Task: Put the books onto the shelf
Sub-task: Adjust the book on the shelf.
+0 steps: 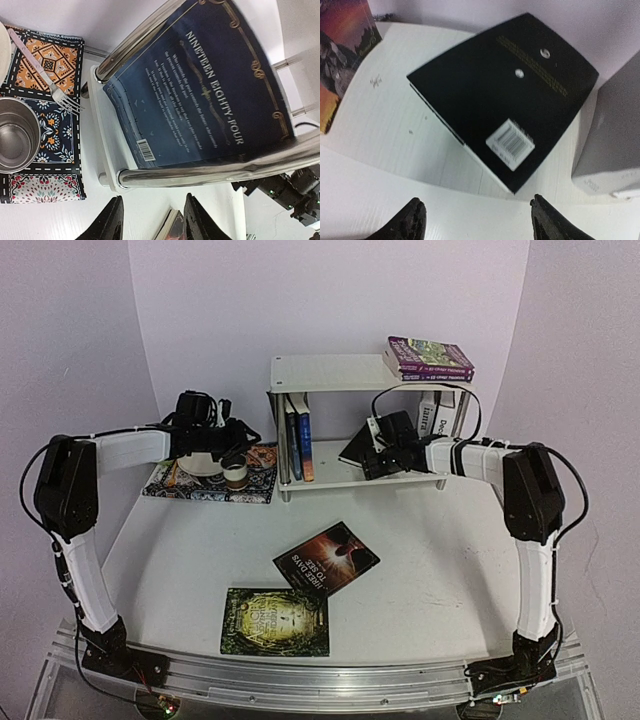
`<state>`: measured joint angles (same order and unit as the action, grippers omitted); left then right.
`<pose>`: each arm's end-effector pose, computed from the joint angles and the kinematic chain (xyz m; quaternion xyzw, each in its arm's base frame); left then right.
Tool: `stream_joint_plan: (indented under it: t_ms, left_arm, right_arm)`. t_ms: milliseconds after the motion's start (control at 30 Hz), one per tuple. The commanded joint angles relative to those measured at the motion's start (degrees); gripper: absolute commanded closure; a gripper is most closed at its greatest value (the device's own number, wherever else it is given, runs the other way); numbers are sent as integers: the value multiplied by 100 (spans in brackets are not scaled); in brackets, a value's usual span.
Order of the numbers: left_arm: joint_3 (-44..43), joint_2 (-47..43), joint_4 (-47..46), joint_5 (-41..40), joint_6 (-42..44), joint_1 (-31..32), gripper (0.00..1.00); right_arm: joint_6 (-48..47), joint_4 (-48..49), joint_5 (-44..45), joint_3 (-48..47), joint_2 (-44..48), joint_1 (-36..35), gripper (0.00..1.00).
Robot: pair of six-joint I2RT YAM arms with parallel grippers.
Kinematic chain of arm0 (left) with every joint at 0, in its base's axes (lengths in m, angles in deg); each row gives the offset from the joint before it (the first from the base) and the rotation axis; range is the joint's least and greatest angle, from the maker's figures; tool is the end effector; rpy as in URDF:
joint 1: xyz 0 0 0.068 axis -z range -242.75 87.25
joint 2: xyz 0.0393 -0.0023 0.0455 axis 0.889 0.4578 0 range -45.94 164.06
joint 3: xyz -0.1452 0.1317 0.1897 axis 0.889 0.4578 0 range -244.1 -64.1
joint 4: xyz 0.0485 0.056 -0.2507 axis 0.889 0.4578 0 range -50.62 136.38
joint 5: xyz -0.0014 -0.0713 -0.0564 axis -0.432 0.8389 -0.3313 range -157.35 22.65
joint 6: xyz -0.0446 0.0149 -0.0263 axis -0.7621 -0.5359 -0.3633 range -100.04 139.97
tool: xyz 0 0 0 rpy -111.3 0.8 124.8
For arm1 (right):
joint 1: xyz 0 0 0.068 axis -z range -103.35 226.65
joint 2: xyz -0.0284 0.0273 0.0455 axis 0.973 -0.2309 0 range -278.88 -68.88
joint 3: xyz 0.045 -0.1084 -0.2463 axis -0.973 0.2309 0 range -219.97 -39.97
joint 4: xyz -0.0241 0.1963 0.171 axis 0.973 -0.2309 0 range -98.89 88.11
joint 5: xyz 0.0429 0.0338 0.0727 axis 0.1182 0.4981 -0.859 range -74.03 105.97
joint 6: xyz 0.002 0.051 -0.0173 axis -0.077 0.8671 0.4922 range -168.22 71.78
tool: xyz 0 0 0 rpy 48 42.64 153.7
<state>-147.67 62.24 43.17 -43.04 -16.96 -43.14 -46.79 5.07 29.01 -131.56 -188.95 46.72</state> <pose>0.4130 -0.1628 0.2663 -0.0198 0.8463 -0.3964 0.3552 0.4350 0.2412 0.2381 -0.1403 0.8118 0.0607 0.5635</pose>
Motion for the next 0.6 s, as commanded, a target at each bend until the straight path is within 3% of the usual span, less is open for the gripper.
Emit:
stream_joint_plan:
  t_ms: [0, 100, 367, 567]
  left_arm:
    - [28, -524, -203, -120, 161, 7, 58]
    - [34, -536, -199, -96, 136, 8, 57]
    - [21, -500, -198, -69, 116, 7, 57]
    - [18, -458, -198, -96, 158, 7, 57]
  right_arm:
    - [386, 78, -20, -856, -592, -28, 19]
    - [495, 49, 87, -1587, -1088, -32, 3]
    - [890, -411, 792, -4326, -2818, -89, 2]
    - [959, -486, 1015, -5487, -3822, -99, 2]
